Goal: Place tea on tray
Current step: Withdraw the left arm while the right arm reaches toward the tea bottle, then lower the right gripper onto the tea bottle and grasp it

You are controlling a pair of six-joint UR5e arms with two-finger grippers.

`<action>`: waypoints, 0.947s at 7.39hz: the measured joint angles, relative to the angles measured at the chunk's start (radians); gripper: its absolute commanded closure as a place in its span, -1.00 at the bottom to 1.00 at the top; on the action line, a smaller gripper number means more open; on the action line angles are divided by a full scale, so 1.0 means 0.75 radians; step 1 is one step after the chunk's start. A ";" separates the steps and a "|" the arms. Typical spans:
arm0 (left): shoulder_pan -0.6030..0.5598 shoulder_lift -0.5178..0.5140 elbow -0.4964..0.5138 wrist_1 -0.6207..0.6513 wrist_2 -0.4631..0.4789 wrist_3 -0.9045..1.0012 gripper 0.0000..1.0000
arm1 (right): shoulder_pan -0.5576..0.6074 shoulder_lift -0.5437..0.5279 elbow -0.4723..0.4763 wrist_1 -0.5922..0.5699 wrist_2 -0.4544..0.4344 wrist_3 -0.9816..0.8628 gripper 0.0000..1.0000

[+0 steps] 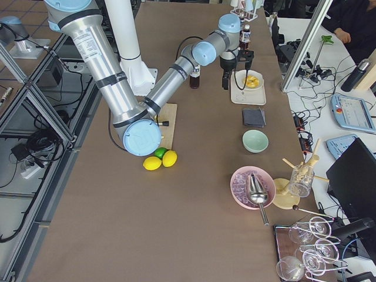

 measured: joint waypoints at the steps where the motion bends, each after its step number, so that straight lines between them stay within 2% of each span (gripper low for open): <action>1: -0.050 0.006 0.037 0.002 -0.017 0.002 -0.97 | -0.097 0.089 0.014 -0.058 -0.064 0.101 -1.00; 4: -0.165 0.014 0.161 0.002 -0.119 0.104 -0.98 | -0.337 0.247 0.026 -0.133 -0.266 0.310 -1.00; 7: -0.206 0.029 0.192 -0.001 -0.129 0.163 -0.97 | -0.514 0.317 0.023 -0.138 -0.424 0.474 -1.00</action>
